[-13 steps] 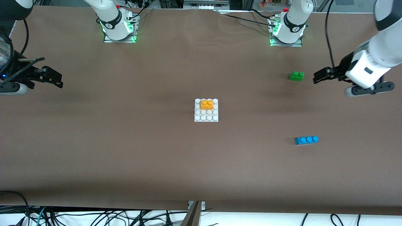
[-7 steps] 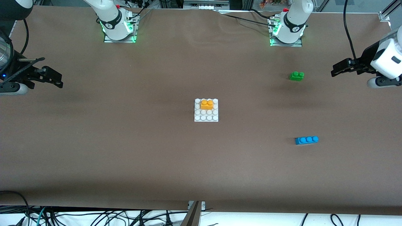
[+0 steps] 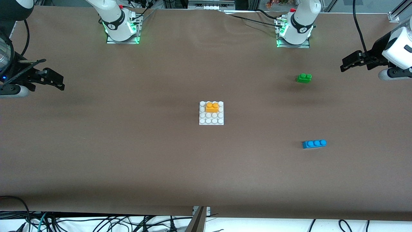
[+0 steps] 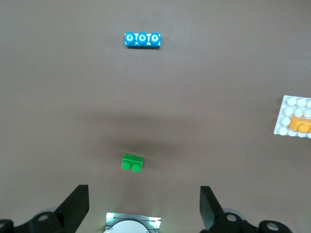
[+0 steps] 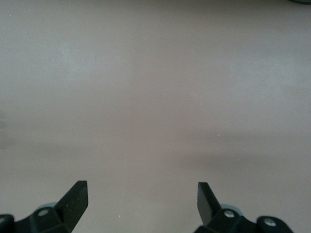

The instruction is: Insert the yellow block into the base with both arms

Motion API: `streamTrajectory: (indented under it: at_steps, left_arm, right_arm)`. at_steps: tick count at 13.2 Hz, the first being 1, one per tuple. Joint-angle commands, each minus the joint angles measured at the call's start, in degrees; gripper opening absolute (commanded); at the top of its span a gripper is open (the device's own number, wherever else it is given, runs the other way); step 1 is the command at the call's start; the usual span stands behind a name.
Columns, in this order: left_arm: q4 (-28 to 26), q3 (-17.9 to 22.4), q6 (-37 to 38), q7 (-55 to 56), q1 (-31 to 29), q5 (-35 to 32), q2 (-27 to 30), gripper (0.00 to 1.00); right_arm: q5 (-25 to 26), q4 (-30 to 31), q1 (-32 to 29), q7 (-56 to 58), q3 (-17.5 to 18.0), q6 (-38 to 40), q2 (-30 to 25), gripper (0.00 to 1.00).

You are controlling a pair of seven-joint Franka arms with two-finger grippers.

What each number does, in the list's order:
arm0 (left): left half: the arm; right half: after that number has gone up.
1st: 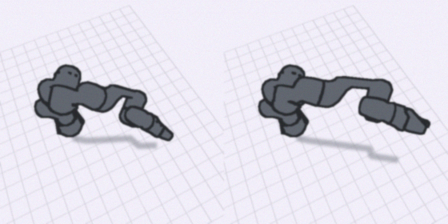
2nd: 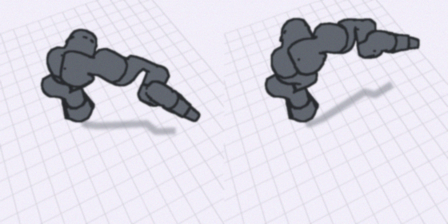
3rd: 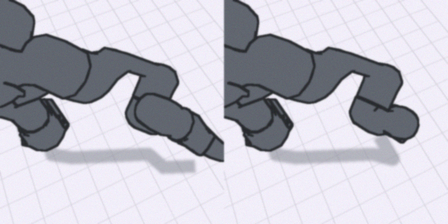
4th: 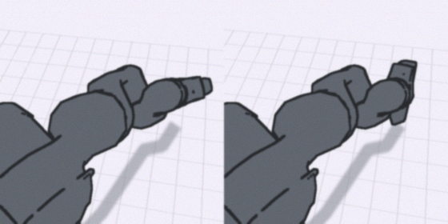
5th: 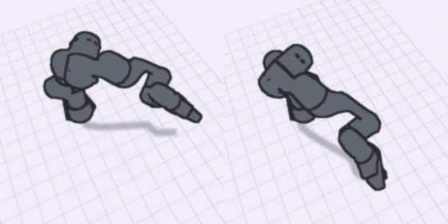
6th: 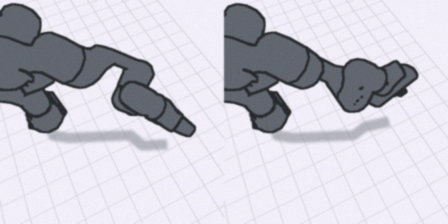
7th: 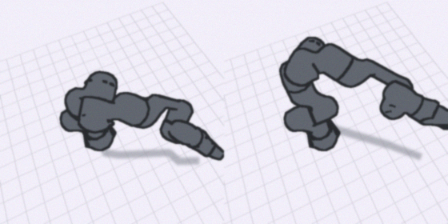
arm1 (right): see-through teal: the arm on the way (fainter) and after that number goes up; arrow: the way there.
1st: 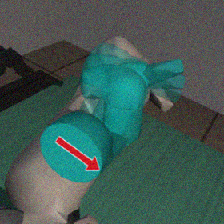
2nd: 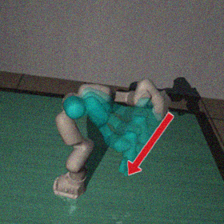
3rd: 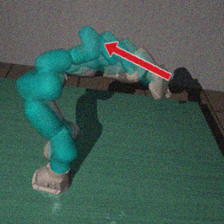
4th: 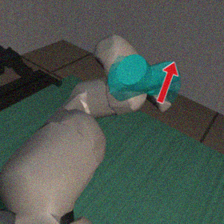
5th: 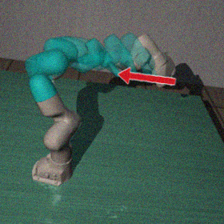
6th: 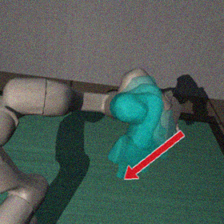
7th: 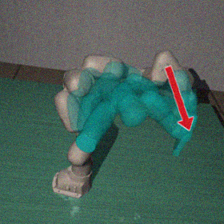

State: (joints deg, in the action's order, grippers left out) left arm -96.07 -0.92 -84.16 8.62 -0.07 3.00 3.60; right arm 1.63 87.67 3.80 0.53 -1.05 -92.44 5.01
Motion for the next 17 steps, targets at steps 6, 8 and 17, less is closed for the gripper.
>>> streamTrajectory:
  at_steps: [6, 8, 17]
  left_arm:
    - [-2.63, -0.84, -1.36, -1.33, -0.90, -1.33, 1.59, 1.00]
    - [-2.63, -0.84, -1.36, -1.24, -0.90, -1.33, 1.76, 1.00]
    - [-3.07, -0.75, -1.36, -1.24, -0.99, -1.33, 1.76, 1.00]
  right_arm:
    - [-0.49, 0.05, -0.46, 0.44, 0.35, 0.15, -0.27, 1.00]
    - [-0.49, 0.05, -0.46, 0.44, 0.26, 0.15, -0.27, 1.00]
    - [-0.40, 0.05, -0.46, 0.44, 0.26, 0.06, -0.27, 1.00]
